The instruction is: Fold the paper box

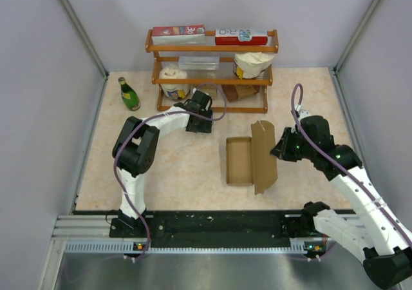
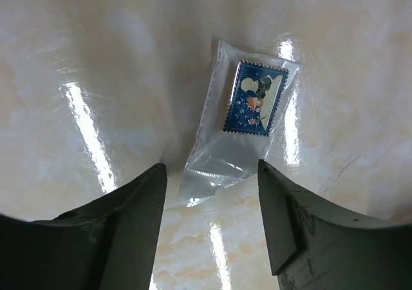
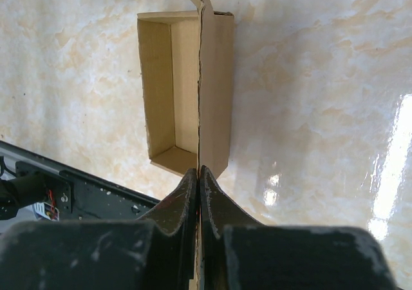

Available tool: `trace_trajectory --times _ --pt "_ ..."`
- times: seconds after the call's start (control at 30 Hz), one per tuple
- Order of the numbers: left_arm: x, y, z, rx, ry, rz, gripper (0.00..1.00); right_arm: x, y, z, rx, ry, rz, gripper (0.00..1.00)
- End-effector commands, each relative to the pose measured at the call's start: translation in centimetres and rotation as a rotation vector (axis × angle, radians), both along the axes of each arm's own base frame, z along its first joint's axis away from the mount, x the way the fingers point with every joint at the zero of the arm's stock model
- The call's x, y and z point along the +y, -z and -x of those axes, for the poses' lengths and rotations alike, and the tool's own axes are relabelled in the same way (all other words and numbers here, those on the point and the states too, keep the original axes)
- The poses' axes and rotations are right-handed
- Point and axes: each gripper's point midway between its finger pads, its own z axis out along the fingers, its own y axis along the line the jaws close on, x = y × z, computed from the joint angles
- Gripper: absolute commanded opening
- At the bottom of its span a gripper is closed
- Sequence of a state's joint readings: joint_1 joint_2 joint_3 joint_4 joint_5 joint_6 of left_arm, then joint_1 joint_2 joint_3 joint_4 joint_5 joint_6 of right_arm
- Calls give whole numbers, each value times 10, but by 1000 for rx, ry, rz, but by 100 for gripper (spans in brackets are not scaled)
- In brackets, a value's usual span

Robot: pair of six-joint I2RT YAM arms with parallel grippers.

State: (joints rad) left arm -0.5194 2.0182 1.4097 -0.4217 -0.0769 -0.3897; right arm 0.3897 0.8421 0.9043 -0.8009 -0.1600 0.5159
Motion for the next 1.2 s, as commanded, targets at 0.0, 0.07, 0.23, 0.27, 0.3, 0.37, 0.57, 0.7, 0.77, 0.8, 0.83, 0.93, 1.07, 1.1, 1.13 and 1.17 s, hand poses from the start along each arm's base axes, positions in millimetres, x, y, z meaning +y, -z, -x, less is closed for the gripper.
trace_trajectory --times 0.0,0.07,0.23,0.27,0.3,0.37,0.57,0.7,0.77,0.8,0.83,0.93,1.07,1.1,1.13,1.17 --pt "9 39 15 79 3 -89 61 1 -15 -4 -53 -4 -21 0" --pt "7 40 17 78 10 -98 58 1 -14 -4 -53 -5 -20 0" --pt "3 45 21 88 17 -106 50 1 -15 -4 -53 -4 -21 0" --pt "4 47 22 90 17 -108 47 1 -15 -4 -55 -6 -22 0" --pt "3 47 21 91 16 -107 45 1 -15 -4 -54 -5 -20 0" --pt "3 48 22 96 17 -107 41 1 -15 -4 -56 -6 -20 0" --pt "4 49 25 101 17 -104 24 1 -16 -4 -53 -6 -25 0" --pt "4 48 28 101 18 -97 10 2 -16 -4 -54 -7 -26 0" --pt "5 47 29 100 17 -96 3 2 -17 -4 -55 -6 -28 0" --pt "5 47 30 101 15 -95 0 2 -17 -4 -58 -8 -26 0" --pt "5 47 30 100 14 -93 0 2 -17 -4 -54 -8 -27 0" --pt "7 39 30 79 9 -83 0 2 -17 -4 -58 -7 -26 0" --pt "18 5 29 -3 -28 -86 0 1 -17 -5 -56 -7 -21 0" --pt "22 -5 28 -29 -42 -87 0 2 -17 -5 -55 -8 -22 0" --pt "24 -18 28 -57 -48 -81 0 2 -17 -6 -54 -6 -21 0" --pt "26 -28 29 -77 -56 -71 0 2 -17 -6 -54 -8 -21 0"
